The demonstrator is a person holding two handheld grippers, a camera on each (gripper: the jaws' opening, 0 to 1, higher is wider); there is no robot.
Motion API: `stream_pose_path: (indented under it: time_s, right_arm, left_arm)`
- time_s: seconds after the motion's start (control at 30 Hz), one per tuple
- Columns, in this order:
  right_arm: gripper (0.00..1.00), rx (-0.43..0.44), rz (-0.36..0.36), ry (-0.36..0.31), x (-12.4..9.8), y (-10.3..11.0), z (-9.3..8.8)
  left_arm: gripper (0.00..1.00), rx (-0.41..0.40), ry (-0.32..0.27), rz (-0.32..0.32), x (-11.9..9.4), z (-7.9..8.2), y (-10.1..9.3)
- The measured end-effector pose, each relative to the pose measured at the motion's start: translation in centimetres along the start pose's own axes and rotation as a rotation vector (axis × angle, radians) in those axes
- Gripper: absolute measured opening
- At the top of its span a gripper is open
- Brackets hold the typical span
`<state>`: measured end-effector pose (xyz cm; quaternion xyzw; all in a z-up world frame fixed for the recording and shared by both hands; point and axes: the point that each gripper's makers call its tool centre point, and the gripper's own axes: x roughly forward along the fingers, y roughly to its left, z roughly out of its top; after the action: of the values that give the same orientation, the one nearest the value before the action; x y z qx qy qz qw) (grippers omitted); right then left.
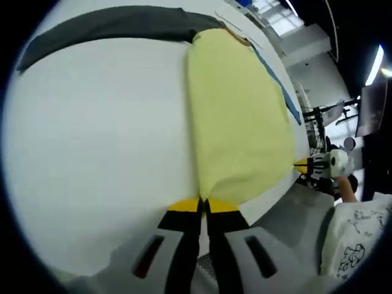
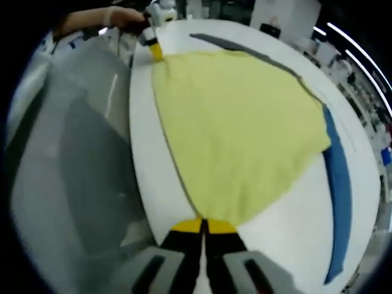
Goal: Fold the garment on the visible template until the final outline fits inside the template.
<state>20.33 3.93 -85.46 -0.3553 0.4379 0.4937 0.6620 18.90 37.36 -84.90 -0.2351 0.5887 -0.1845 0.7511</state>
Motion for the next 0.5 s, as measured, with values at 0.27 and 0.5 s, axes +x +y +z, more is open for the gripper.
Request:
stream_pose_path:
  time_s: [0.27,0.5]
  right_arm:
    - [0.00,0.033,0.009,-0.025,-0.03,-0.03,-0.07]
    - [0.00,0.039,0.020,-0.037,-0.03,0.08,-0.08]
  left_arm:
    - [0.00,0.084,-0.019,-0.011,-0.01,-0.31,-0.30]
    - [0.01,0.094,-0.029,-0.023,-0.15,-0.40,-0.09]
